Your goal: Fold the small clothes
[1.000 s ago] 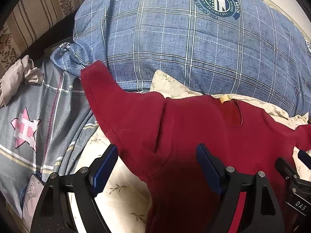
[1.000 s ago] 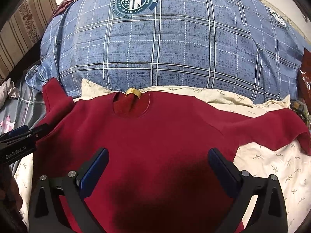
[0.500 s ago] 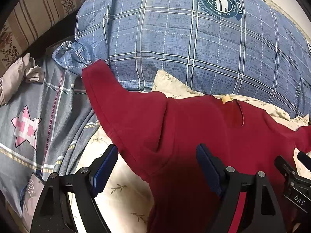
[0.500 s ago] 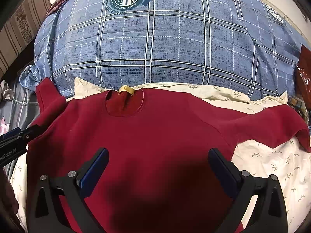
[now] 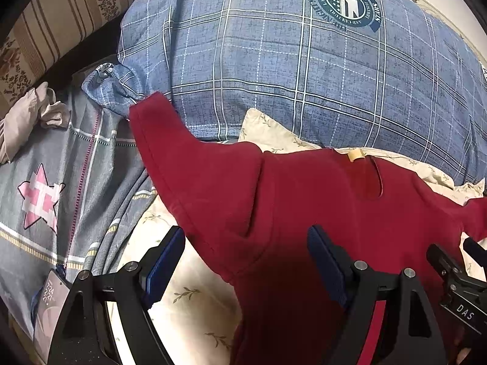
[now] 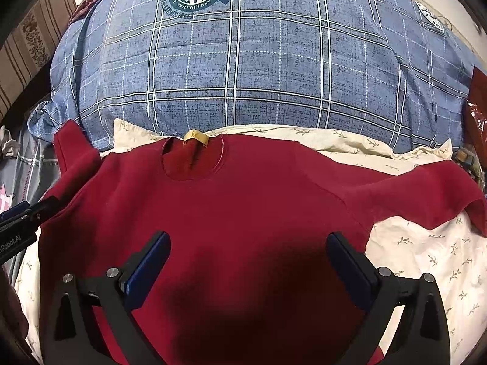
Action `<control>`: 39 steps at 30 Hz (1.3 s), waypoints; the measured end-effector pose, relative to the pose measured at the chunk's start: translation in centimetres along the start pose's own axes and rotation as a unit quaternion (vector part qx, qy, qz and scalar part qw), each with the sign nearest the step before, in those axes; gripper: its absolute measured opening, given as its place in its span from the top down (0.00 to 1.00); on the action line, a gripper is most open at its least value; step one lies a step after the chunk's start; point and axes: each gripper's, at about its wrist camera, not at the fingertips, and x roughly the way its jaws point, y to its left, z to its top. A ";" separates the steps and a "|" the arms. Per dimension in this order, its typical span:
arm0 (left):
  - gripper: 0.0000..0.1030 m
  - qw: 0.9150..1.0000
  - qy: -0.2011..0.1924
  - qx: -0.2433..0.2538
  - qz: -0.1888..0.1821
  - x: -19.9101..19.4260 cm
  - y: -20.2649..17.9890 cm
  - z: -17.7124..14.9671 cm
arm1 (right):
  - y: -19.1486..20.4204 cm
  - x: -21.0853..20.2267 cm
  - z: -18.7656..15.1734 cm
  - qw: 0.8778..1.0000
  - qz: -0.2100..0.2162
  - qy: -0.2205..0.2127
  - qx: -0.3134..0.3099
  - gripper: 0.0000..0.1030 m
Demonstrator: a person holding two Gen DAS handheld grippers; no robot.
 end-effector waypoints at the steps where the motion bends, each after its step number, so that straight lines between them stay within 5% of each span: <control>1: 0.21 1.000 0.001 0.000 0.000 0.0 0.0 0.0 | 0.0 0.0 0.0 1.000 0.000 0.000 -0.001 0.01; 39: 0.21 1.000 0.007 -0.023 -0.001 0.2 1.0 0.3 | 0.3 0.3 0.1 1.000 0.007 0.006 0.001 0.01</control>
